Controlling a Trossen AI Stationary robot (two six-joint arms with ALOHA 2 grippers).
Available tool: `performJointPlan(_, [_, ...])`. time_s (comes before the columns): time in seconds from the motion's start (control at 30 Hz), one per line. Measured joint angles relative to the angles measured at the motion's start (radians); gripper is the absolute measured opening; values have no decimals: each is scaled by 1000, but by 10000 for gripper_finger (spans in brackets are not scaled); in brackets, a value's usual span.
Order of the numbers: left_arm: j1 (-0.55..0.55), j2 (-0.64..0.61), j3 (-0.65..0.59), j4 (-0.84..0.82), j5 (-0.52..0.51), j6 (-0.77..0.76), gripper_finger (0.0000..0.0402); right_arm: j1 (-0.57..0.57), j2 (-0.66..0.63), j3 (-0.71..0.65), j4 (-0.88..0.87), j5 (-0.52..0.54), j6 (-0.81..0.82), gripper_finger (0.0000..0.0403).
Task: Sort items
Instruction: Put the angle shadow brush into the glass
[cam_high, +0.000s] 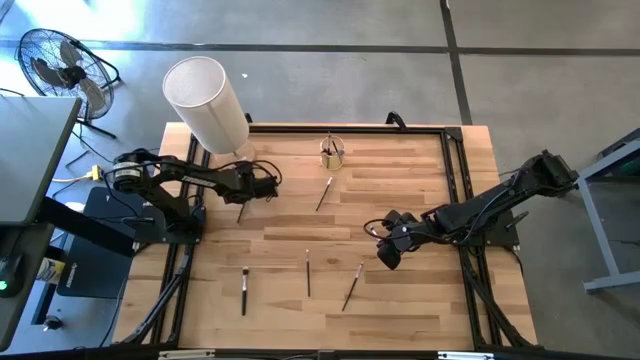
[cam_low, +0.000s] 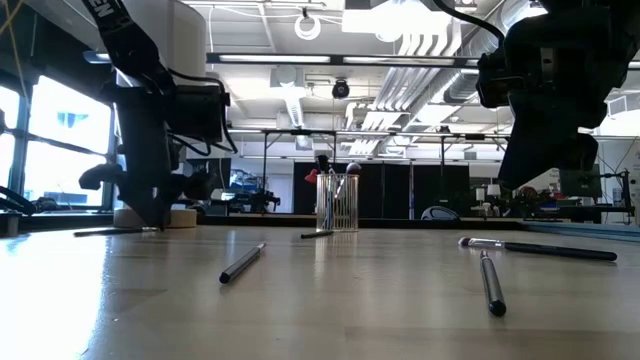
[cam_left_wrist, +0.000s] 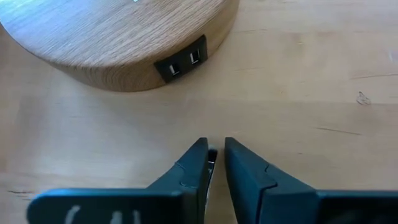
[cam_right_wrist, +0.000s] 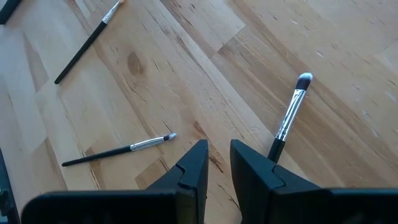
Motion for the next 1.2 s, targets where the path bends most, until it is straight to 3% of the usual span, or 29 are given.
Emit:
performJointPlan(0.33, [0,-3,1,-6,38,16,3,0,0,0,0,0,0,62])
performJointPlan(0.4, [-2,-3,1,-5,39,81,1,0,0,0,3,0,-2,62])
performJointPlan(0.53, [0,-3,1,16,79,365,1,0,0,0,21,0,-22,62])
performJointPlan(0.8, [-66,-10,93,71,232,416,0,0,0,0,30,0,-73,62])
performJointPlan(1.07, [-181,-11,150,367,143,426,0,28,0,0,30,-18,-147,62])
performJointPlan(1.2, [-229,-11,154,528,43,422,0,84,-11,-22,30,-6,-161,59])
